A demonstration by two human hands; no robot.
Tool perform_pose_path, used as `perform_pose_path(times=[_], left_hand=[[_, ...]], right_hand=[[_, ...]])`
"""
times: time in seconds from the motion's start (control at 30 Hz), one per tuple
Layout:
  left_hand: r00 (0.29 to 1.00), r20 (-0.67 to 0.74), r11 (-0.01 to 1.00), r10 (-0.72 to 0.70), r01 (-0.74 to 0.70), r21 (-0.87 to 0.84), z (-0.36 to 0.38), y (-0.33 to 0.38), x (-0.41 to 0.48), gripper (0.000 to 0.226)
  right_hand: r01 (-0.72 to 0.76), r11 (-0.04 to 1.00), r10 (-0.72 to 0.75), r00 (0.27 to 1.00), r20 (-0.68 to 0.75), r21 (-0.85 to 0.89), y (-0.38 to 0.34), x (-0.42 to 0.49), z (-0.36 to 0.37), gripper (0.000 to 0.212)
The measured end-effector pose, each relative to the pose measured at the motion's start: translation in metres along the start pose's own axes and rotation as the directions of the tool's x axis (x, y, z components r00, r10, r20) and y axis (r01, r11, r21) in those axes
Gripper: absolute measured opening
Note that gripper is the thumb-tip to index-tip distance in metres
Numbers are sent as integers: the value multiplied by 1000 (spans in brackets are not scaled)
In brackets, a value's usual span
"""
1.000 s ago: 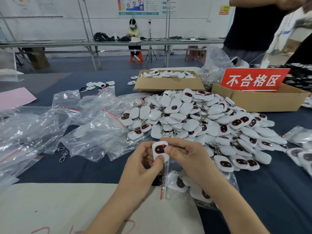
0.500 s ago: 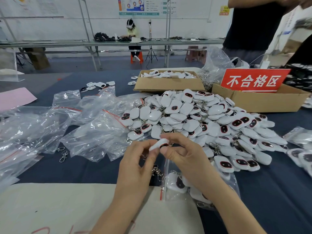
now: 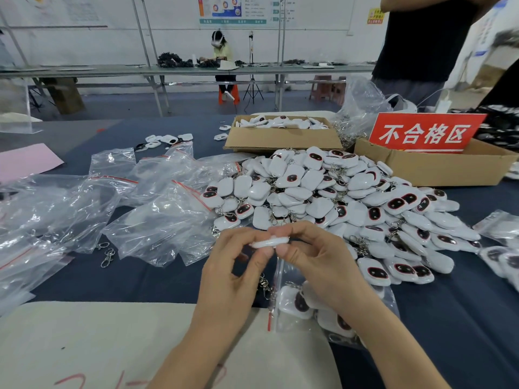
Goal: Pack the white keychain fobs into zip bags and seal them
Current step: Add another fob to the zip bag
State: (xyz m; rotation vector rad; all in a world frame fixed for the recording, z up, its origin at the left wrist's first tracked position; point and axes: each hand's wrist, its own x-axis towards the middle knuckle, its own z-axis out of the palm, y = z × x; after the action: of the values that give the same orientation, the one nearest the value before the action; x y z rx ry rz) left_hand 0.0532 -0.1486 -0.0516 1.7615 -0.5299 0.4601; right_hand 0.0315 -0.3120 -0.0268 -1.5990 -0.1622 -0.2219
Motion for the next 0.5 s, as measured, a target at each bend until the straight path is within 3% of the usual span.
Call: perform_pose_path(times=[0.1, 0.17, 0.5], left_hand=[[962, 128, 939, -240, 264, -220, -2, 2, 1, 29], [935, 195, 889, -296, 344, -302, -3, 0, 3, 31], [963, 128, 894, -236, 267, -361, -3, 3, 4, 26]], right_hand=[[-22, 996, 17, 998, 57, 83, 0, -1, -1, 22], [-44, 992, 34, 996, 84, 120, 0, -2, 0, 22], [-23, 999, 21, 999, 37, 38, -2, -2, 3, 26]])
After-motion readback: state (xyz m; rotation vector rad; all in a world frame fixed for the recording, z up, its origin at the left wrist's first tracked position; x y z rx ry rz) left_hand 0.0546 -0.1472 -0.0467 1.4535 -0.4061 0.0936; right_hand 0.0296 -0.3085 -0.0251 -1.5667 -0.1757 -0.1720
